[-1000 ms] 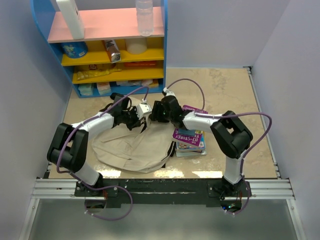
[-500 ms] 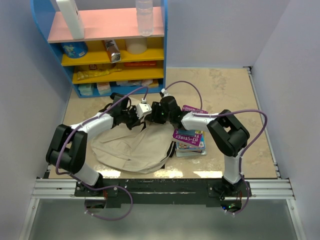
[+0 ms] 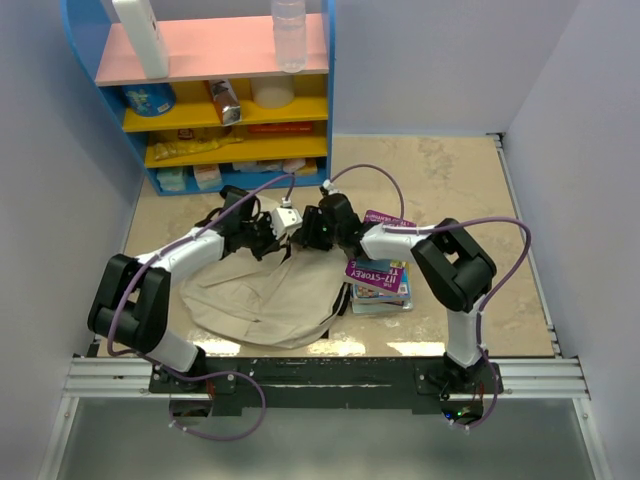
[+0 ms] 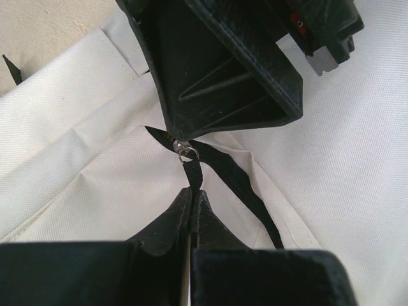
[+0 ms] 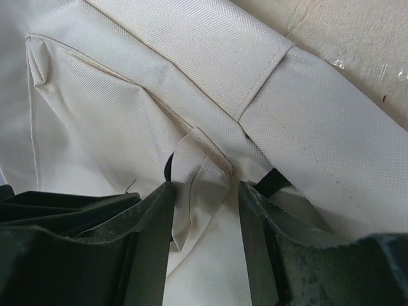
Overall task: Pack the student bag
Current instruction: Unzip the student bag at the center of the board.
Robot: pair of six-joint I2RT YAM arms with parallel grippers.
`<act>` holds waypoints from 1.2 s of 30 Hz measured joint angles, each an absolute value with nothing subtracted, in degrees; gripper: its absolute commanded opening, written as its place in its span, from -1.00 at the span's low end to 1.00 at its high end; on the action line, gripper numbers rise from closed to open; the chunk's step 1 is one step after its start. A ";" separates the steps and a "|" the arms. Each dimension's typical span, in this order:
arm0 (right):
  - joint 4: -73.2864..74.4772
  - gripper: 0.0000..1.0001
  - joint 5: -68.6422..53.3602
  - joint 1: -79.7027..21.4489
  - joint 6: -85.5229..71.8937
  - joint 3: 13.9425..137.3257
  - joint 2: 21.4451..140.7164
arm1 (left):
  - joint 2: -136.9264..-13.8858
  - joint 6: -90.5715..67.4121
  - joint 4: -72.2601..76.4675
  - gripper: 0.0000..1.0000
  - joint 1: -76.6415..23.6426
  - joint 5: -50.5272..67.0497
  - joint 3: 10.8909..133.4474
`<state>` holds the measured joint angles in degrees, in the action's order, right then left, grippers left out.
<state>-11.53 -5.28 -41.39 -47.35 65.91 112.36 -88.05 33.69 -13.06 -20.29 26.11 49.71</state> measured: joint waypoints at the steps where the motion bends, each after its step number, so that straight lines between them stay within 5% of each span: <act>1: -11.51 -0.04 -5.28 -41.45 -47.37 65.91 112.36 | -87.81 33.76 -13.30 -1.00 -20.29 26.11 49.69; 15: -16.80 -0.32 -7.22 -41.17 -51.11 65.89 114.98 | -87.24 35.18 -15.92 -1.00 -20.29 26.11 49.15; 21: -13.87 0.20 -5.41 -41.30 -51.29 67.61 115.98 | -87.24 35.18 -16.01 -1.00 -20.29 26.13 49.12; 36: -8.12 0.03 -1.17 -40.75 -50.17 73.65 117.56 | -87.24 35.75 -16.03 -1.00 -20.27 26.17 49.12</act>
<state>-8.12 -1.17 -40.75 -50.17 73.65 117.56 -87.24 35.75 -16.03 -20.27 26.17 49.12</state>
